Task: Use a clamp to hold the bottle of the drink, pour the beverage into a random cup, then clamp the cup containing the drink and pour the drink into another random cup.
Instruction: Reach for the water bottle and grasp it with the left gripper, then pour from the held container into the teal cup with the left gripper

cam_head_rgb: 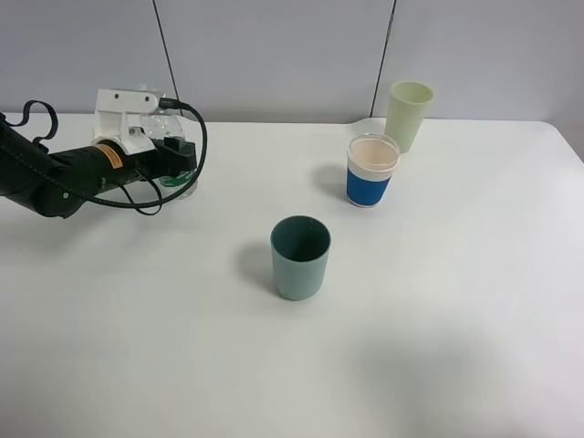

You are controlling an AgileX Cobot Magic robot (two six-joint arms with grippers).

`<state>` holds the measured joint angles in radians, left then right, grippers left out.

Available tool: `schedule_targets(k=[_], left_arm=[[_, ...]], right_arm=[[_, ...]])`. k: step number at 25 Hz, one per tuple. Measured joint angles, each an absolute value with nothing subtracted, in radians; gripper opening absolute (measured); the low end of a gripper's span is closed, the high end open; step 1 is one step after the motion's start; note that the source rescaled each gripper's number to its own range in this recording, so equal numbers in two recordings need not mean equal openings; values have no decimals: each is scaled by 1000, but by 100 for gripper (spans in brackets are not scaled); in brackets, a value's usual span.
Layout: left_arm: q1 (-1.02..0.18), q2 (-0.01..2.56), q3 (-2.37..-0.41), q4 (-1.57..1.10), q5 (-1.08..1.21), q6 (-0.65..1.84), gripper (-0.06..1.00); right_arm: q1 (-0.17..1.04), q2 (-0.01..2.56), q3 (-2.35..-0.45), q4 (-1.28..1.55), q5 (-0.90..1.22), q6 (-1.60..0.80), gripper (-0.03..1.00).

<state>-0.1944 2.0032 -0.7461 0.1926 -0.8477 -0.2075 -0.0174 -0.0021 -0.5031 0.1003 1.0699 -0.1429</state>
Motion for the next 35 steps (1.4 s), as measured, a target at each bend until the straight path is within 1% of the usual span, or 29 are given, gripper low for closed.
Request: schedule_targets(k=[8, 15, 18, 22, 23, 28, 29, 30, 35], left_arm=[[-323, 1849, -624, -121, -844, 104, 5], [-445, 1705, -535, -392, -795, 382, 5], [-508, 1652, -520, -531, -793, 519, 5], [-609, 1597, -516, -698, -775, 762, 5], [-609, 1597, -516, -698, -775, 762, 5], [-758, 1565, -516, -913, -775, 1086, 5], [-810, 1564, -516, -998, -788, 1205, 5], [-836, 1564, -516, -1040, -796, 1266, 5], [-941, 1563, -517, -1183, -823, 1483, 5]], right_arm=[[-17, -2, -503, 100, 1070, -143, 100], [-17, -2, -503, 100, 1070, -143, 100], [-17, -2, -503, 100, 1070, -143, 100], [-17, -2, -503, 100, 1070, -143, 100], [-17, -2, -503, 100, 1070, -143, 100], [-17, -2, -503, 100, 1070, -143, 100], [-17, -2, -503, 100, 1070, -143, 100], [-17, -2, -503, 100, 1070, -143, 100], [-17, -2, -503, 100, 1070, -143, 100]])
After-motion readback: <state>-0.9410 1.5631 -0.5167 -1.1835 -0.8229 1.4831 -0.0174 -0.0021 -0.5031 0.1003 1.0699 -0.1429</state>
